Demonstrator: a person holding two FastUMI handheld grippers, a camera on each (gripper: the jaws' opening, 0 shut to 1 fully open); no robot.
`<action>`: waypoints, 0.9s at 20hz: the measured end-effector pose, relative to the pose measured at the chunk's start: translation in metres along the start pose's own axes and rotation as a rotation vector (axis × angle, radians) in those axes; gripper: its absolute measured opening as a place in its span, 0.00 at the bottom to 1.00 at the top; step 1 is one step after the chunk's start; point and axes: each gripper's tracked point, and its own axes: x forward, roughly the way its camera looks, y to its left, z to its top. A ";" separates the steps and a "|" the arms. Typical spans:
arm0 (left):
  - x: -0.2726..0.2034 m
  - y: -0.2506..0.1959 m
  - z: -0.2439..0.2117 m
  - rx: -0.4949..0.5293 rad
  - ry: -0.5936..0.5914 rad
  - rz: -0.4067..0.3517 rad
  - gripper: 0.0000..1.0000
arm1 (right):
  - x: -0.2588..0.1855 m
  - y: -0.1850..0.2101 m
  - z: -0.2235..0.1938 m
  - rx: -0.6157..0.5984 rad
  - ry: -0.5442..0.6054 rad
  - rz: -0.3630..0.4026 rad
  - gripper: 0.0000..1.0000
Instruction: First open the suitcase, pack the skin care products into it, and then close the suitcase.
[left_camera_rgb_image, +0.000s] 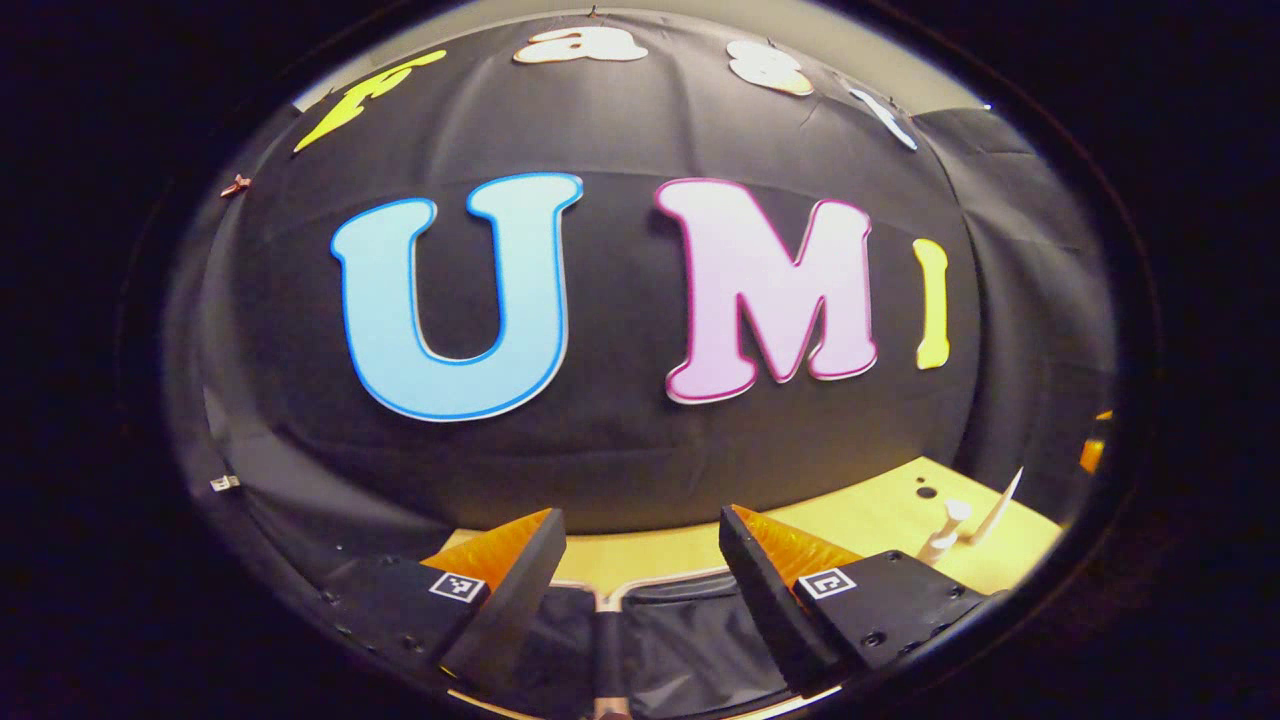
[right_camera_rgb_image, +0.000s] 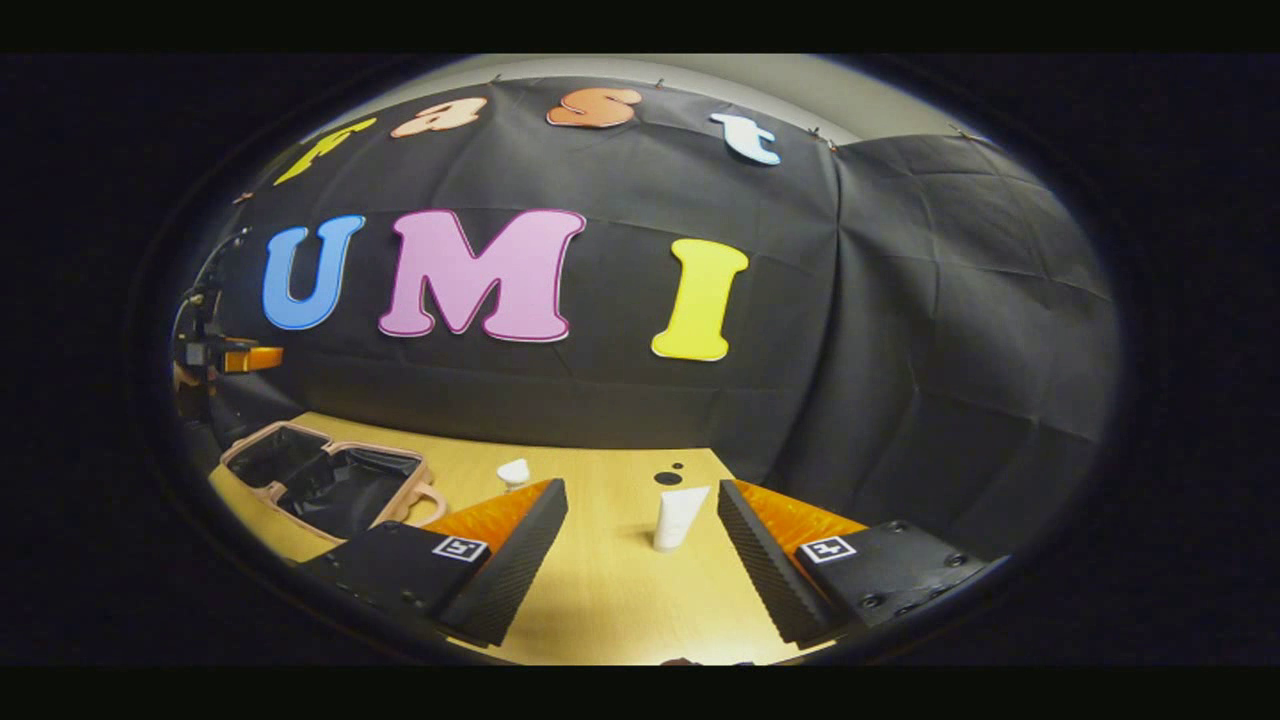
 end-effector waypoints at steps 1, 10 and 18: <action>0.001 -0.037 0.007 -0.059 -0.040 -0.043 0.98 | 0.007 -0.005 -0.004 0.006 0.006 0.013 0.97; 0.023 -0.240 -0.099 -0.083 0.001 -0.126 0.99 | 0.085 -0.046 -0.059 -0.058 0.039 0.069 0.97; 0.061 -0.326 -0.214 -0.003 0.144 -0.197 0.99 | 0.121 -0.049 -0.102 -0.022 0.068 0.088 0.97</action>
